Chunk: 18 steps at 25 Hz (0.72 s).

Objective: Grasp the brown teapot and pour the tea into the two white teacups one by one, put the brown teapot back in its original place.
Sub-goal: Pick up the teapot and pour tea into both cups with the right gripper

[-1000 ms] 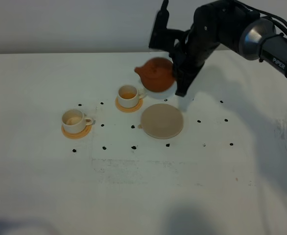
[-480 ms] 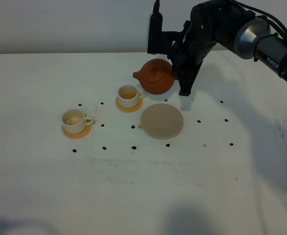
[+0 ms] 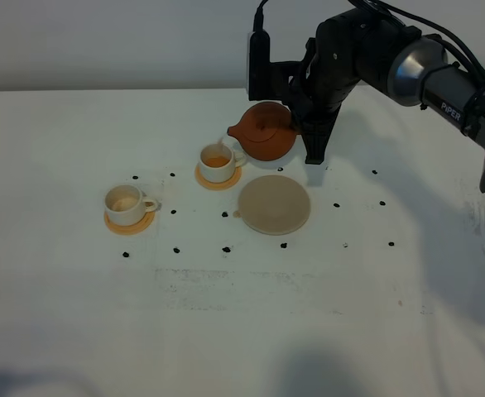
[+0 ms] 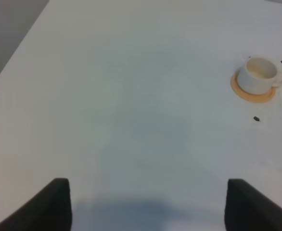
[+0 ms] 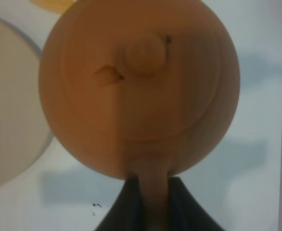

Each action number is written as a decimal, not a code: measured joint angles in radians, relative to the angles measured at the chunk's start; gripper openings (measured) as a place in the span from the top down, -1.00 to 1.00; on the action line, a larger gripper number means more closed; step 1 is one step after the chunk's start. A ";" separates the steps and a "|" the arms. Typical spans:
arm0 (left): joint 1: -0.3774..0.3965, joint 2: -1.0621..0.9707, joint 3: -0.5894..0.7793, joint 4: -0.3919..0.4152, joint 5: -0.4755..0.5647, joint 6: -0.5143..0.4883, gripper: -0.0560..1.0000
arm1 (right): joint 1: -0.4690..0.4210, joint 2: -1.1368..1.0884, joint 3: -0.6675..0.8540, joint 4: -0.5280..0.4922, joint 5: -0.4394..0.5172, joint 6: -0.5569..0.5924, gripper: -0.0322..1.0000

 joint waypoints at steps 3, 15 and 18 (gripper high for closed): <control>0.000 0.000 0.000 0.000 0.000 0.000 -0.37 | 0.000 0.000 0.000 0.000 -0.010 0.000 0.76; 0.000 0.000 0.000 0.000 0.000 0.000 -0.37 | 0.000 0.000 0.000 -0.022 -0.021 -0.001 0.76; 0.000 0.000 0.000 0.000 0.000 0.000 -0.37 | 0.000 0.000 0.000 -0.050 -0.021 -0.002 0.76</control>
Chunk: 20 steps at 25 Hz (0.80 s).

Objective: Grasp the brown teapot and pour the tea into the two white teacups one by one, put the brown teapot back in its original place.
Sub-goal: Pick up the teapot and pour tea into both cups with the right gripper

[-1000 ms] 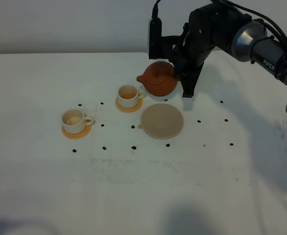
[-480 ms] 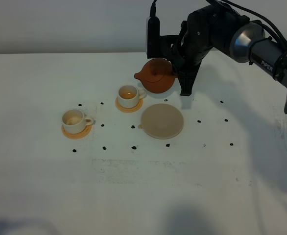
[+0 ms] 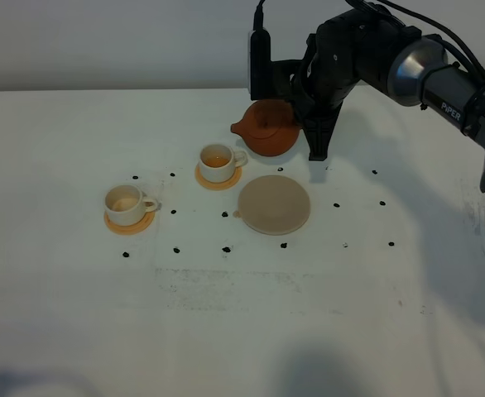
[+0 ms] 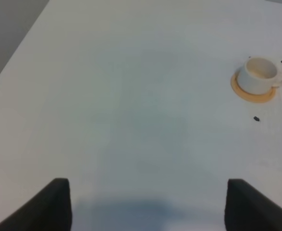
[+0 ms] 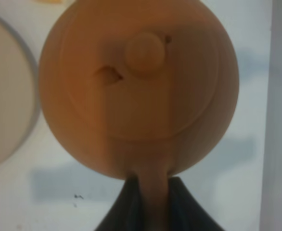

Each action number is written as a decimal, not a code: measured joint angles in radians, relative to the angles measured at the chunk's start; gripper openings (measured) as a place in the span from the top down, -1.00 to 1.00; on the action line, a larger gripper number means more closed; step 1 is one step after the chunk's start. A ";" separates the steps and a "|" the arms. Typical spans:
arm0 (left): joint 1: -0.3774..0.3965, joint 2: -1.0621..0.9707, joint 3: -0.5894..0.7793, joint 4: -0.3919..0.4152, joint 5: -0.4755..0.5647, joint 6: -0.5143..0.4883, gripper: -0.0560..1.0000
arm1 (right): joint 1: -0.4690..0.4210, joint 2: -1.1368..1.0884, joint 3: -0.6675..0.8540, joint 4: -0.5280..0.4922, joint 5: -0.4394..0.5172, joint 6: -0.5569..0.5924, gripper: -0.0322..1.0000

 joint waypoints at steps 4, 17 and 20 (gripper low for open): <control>0.000 0.000 0.000 0.000 0.000 0.000 -0.37 | 0.000 0.000 0.000 -0.012 0.001 0.000 0.76; 0.000 0.000 0.000 0.000 0.000 0.000 -0.37 | 0.000 0.000 0.000 -0.013 0.001 -0.006 0.76; 0.000 0.000 0.000 0.000 0.000 0.000 -0.37 | 0.000 0.000 0.000 -0.013 0.001 -0.009 0.76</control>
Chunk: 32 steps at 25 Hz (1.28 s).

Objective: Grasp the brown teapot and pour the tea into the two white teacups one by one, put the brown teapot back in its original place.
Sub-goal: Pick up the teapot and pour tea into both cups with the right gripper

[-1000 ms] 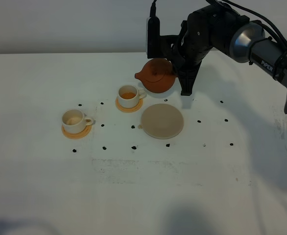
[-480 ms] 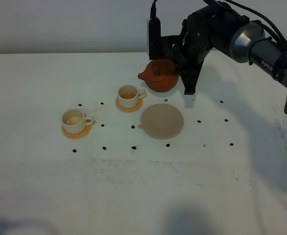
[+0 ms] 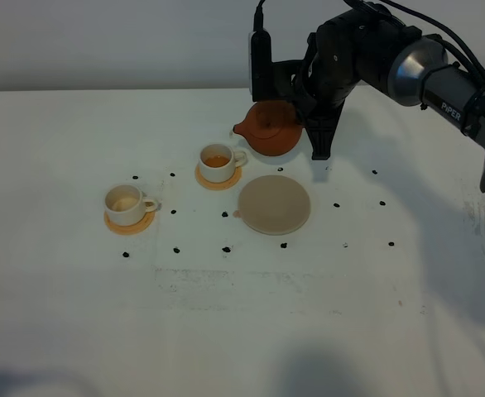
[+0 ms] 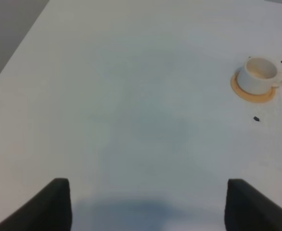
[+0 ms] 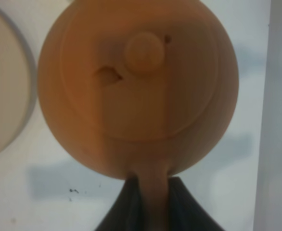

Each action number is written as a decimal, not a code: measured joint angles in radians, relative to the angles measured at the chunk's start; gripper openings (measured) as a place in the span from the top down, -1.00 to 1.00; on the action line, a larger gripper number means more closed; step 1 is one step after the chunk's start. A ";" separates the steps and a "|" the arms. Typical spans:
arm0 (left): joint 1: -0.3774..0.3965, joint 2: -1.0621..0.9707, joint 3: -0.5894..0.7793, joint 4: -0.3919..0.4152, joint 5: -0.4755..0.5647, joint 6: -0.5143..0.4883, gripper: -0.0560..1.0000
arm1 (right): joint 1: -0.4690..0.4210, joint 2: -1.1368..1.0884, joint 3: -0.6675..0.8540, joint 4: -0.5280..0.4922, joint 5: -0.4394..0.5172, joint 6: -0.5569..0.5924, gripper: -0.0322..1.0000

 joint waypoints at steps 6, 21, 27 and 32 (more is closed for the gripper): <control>0.000 0.000 0.000 0.000 0.000 0.000 -0.37 | 0.000 0.000 0.000 -0.013 0.003 -0.003 0.76; 0.000 0.000 0.000 0.000 0.000 0.000 -0.37 | 0.013 0.000 0.000 -0.027 -0.004 -0.029 0.76; 0.000 0.000 0.000 0.000 0.000 0.000 -0.37 | 0.021 0.000 0.000 -0.032 -0.023 -0.030 0.76; 0.000 0.000 0.000 0.000 0.000 0.000 -0.37 | 0.021 0.000 0.000 -0.058 -0.027 -0.030 0.76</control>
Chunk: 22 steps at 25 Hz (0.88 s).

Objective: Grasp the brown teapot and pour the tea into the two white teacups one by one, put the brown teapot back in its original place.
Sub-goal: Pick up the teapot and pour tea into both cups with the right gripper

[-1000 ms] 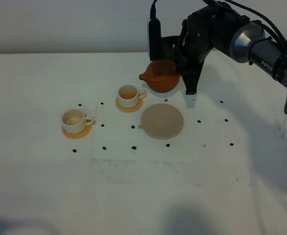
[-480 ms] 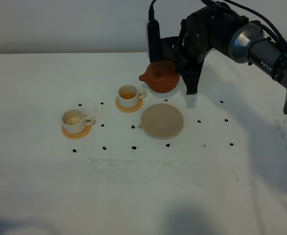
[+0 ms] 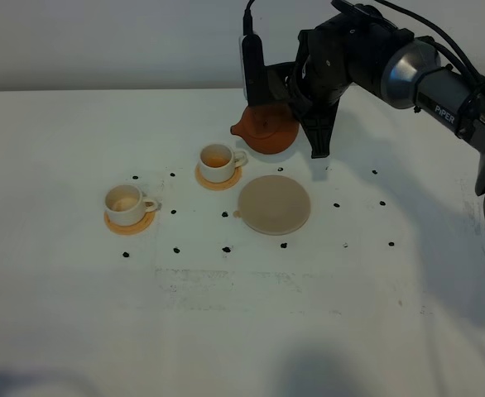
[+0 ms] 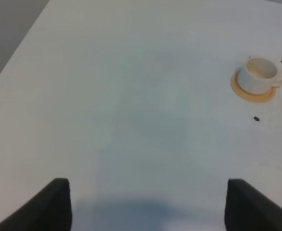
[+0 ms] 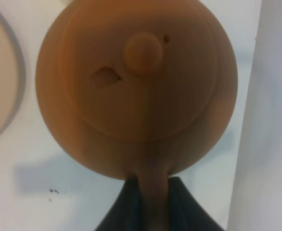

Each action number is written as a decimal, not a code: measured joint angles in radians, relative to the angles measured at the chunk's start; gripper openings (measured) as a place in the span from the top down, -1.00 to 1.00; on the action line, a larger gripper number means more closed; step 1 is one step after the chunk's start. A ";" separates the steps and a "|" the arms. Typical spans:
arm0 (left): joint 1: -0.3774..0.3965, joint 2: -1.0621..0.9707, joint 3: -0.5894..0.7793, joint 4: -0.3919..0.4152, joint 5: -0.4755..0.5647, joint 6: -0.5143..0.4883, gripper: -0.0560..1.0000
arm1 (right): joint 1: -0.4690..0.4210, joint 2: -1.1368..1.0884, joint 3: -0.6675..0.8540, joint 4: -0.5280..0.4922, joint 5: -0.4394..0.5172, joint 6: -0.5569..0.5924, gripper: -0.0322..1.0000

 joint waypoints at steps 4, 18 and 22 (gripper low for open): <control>0.000 0.000 0.000 0.000 0.000 0.000 -0.37 | 0.003 0.000 0.000 -0.014 0.000 0.000 0.76; 0.000 0.000 0.000 0.000 0.000 0.000 -0.37 | 0.003 0.000 0.000 -0.042 -0.001 -0.015 0.76; 0.000 0.000 0.000 0.000 0.000 0.000 -0.37 | 0.003 0.000 0.000 -0.043 -0.002 -0.022 0.76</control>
